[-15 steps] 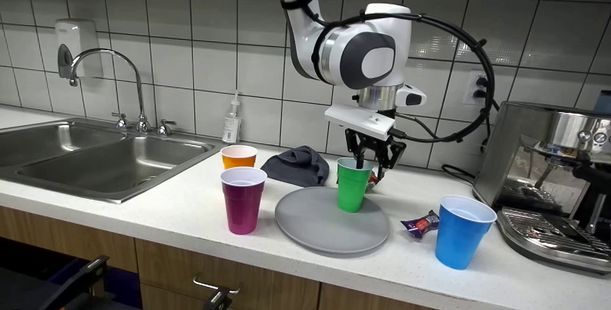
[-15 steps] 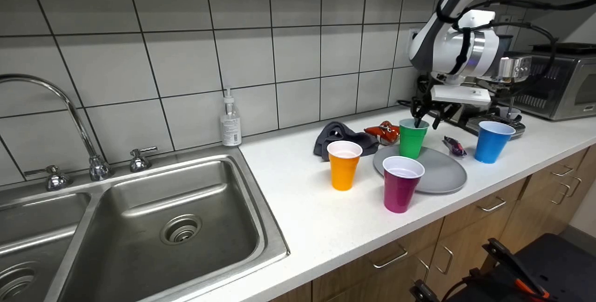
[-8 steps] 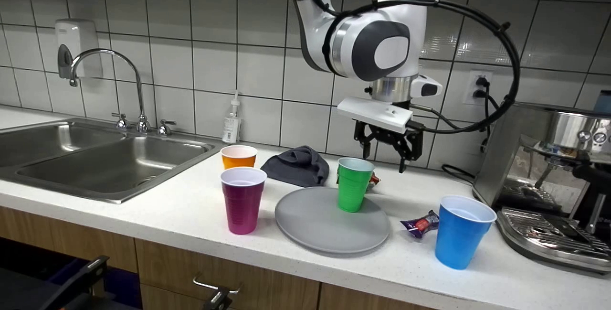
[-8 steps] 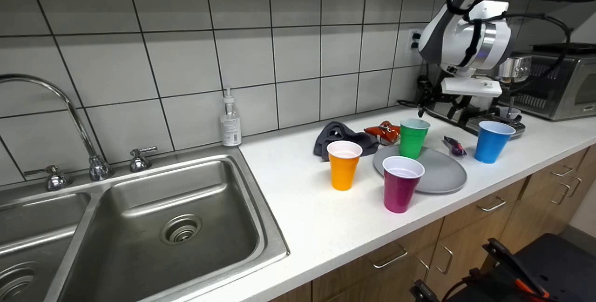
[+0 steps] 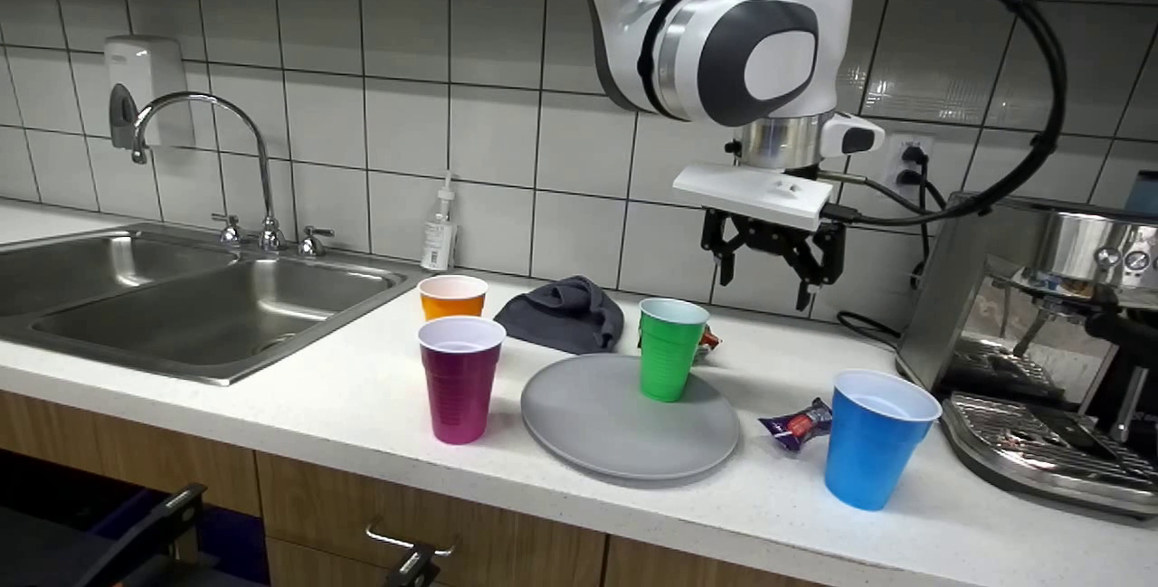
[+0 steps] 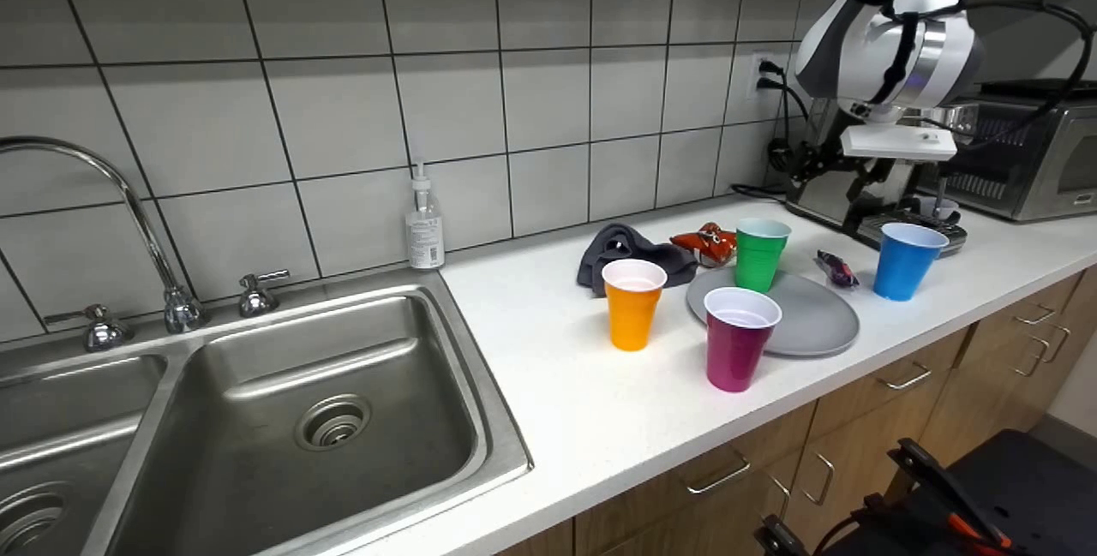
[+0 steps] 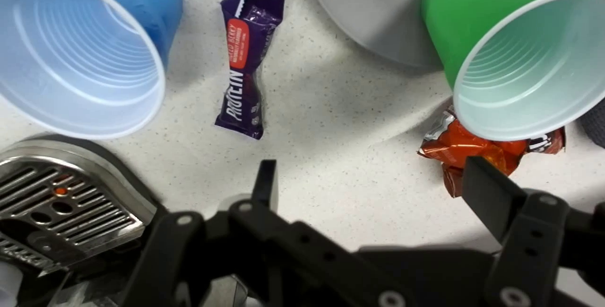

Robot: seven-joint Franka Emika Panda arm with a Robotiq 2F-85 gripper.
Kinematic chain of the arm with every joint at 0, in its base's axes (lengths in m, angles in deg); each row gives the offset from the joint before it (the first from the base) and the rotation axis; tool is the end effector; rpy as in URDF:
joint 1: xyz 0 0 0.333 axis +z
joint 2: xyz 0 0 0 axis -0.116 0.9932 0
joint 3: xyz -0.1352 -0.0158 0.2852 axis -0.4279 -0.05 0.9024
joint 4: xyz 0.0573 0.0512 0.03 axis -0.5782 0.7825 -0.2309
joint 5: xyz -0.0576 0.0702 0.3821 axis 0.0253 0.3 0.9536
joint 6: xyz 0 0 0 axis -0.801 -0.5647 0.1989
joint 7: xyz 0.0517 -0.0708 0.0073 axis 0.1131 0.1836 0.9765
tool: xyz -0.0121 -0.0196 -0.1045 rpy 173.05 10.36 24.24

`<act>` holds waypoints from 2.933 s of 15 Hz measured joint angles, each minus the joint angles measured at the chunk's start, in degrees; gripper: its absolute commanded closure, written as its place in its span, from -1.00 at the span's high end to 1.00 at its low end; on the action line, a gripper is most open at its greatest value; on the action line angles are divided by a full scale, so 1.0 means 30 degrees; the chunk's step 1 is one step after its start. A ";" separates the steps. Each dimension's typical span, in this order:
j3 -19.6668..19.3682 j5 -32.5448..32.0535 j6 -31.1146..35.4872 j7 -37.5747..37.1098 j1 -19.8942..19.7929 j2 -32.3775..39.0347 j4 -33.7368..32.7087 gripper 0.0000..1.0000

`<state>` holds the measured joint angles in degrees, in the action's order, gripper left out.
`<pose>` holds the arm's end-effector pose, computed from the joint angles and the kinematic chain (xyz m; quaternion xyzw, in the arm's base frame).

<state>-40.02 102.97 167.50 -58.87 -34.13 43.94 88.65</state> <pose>0.4883 -0.3535 0.2908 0.9593 -0.2265 0.1647 0.0378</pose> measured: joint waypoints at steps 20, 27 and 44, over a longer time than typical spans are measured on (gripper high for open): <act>-0.0659 0.0319 -0.3494 0.6821 -0.2512 0.0102 -0.1441 1.00; -0.0662 0.0393 -0.4832 0.9643 -0.2812 0.0988 -0.2059 1.00; -0.0596 0.0377 -0.4873 1.1152 -0.2814 0.2460 -0.2732 1.00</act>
<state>-41.81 104.10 152.89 -25.41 -42.58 51.32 80.45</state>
